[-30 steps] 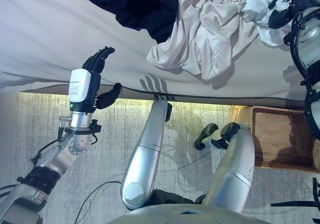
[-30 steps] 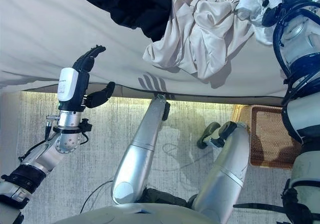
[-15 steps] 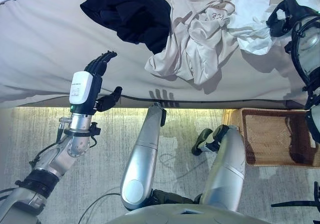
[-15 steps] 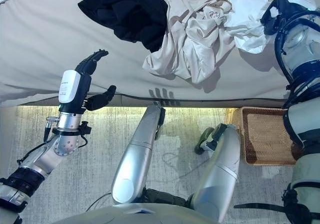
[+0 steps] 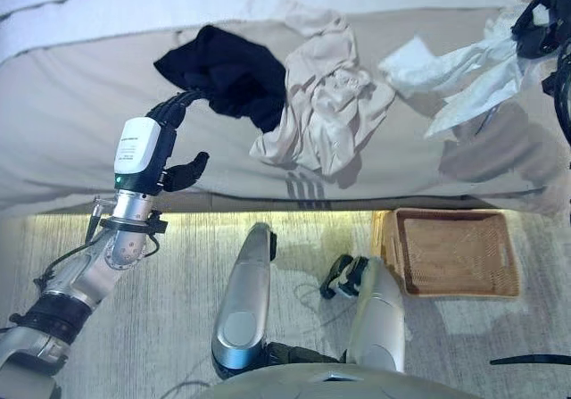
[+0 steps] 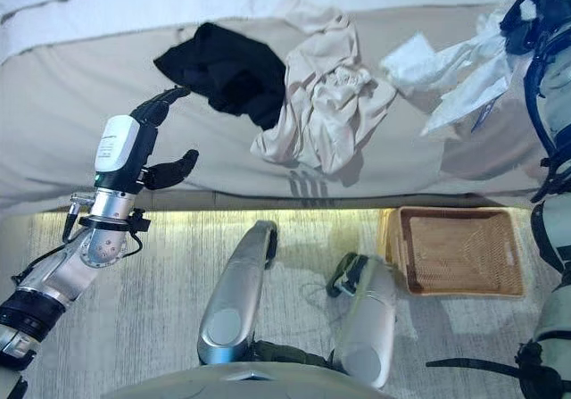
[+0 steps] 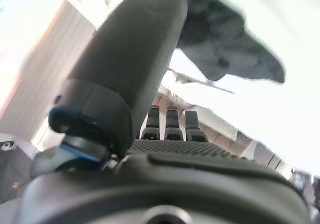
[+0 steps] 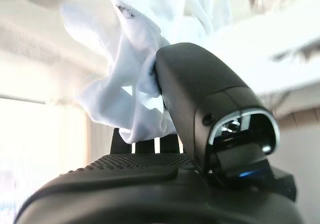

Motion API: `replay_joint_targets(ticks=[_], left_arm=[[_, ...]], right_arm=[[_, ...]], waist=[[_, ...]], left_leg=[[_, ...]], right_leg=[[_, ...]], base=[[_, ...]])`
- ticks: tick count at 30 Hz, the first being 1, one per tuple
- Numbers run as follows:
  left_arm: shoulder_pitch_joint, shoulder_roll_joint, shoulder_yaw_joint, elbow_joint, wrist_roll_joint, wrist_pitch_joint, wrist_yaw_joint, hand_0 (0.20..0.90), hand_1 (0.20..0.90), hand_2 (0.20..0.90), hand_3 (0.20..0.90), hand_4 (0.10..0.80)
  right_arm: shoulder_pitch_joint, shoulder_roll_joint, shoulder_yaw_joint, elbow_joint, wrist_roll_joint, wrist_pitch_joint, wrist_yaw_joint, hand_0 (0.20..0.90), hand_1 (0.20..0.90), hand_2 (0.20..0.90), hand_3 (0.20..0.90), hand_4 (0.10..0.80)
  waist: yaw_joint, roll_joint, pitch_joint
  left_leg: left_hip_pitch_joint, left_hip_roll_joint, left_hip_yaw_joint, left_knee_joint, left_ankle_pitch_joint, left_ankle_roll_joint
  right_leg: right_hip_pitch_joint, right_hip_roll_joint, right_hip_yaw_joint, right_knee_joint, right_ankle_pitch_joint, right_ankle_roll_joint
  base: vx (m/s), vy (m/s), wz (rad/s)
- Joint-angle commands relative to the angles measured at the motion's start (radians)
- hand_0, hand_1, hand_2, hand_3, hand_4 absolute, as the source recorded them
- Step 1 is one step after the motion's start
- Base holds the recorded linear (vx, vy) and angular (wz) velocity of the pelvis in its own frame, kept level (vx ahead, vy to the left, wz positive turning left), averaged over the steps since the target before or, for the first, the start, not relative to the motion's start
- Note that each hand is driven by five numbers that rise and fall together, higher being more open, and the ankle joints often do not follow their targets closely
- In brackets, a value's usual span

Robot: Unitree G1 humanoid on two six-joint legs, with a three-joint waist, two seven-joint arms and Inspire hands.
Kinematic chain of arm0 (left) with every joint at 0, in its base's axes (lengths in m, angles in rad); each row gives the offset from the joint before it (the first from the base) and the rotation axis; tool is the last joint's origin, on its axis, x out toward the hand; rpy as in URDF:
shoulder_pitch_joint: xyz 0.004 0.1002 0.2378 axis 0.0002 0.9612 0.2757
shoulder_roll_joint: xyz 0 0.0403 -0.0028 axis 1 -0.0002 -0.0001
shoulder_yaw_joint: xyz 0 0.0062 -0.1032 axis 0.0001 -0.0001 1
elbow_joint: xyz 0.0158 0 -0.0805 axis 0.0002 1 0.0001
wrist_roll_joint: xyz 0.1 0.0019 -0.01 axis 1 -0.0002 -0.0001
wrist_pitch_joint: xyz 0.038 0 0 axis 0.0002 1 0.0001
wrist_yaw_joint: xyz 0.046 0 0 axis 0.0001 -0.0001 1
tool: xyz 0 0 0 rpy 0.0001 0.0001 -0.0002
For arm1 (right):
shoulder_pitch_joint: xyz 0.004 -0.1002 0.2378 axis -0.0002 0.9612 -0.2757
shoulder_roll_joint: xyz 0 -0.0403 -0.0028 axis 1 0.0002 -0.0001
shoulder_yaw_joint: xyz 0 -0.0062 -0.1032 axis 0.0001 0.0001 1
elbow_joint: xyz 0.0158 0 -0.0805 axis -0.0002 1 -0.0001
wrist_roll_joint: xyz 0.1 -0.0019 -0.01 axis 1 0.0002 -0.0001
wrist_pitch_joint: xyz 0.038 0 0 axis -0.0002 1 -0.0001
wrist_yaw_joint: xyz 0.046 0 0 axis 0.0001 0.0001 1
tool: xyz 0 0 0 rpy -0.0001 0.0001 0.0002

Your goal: Pick up the clothes from the bed and place them into the basket

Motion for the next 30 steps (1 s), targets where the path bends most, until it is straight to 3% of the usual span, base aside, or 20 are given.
replay_joint_targets(ticks=[1, 8, 18, 30], left_arm=[[-0.011, -0.004, 0.043, 0.014, -0.059, -0.011, 0.029, 0.9, 0.9, 0.9, 0.9, 0.8], [0.023, -0.049, 0.046, 0.096, -0.04, -0.018, -0.006, 0.9, 0.9, 0.9, 0.9, 0.8], [0.032, -0.093, 0.025, 0.191, -0.003, -0.042, 0.054, 0.9, 0.9, 0.9, 0.9, 0.8], [0.044, -0.154, 0.058, 0.266, 0.065, -0.084, 0.074, 0.9, 0.9, 0.9, 0.9, 0.8]], right_arm=[[-0.007, -0.096, -0.012, -0.076, 0.047, -0.035, -0.11, 0.3, 0.3, 0.3, 0.2, 0.1], [-0.019, -0.201, -0.008, -0.116, 0.088, -0.095, -0.08, 0.3, 0.3, 0.3, 0.2, 0.1], [0.017, -0.281, -0.023, -0.18, 0.087, -0.141, -0.078, 0.3, 0.3, 0.3, 0.2, 0.1], [0.378, -0.3, -0.299, -0.376, 0.06, -0.107, -0.052, 0.3, 0.3, 0.3, 0.2, 0.1]], waist=[[-0.015, -0.031, -0.203], [-0.059, -0.066, -0.311], [-0.14, -0.065, -0.408], [-0.232, -0.058, -0.438]], left_leg=[[0.125, 0.005, 0.022, -0.124, 0.102, 0.02], [0.354, 0.011, 0.087, -0.433, 0.174, -0.018], [0.518, 0.008, 0.15, -0.745, 0.275, -0.045], [0.587, 0.01, 0.205, -0.839, 0.281, -0.042]], right_leg=[[0.141, 0.046, -0.031, -0.106, 0.199, -0.03], [0.372, 0.124, -0.023, -0.493, 0.283, 0.003], [0.474, 0.164, 0.024, -0.769, 0.399, 0.058], [0.483, 0.179, 0.112, -0.86, 0.453, 0.083]], base=[[0.019, 0.007, -0.13], [0.098, 0.008, -0.15], [0.041, 0.02, -0.23], [0.005, -0.02, -0.23]])
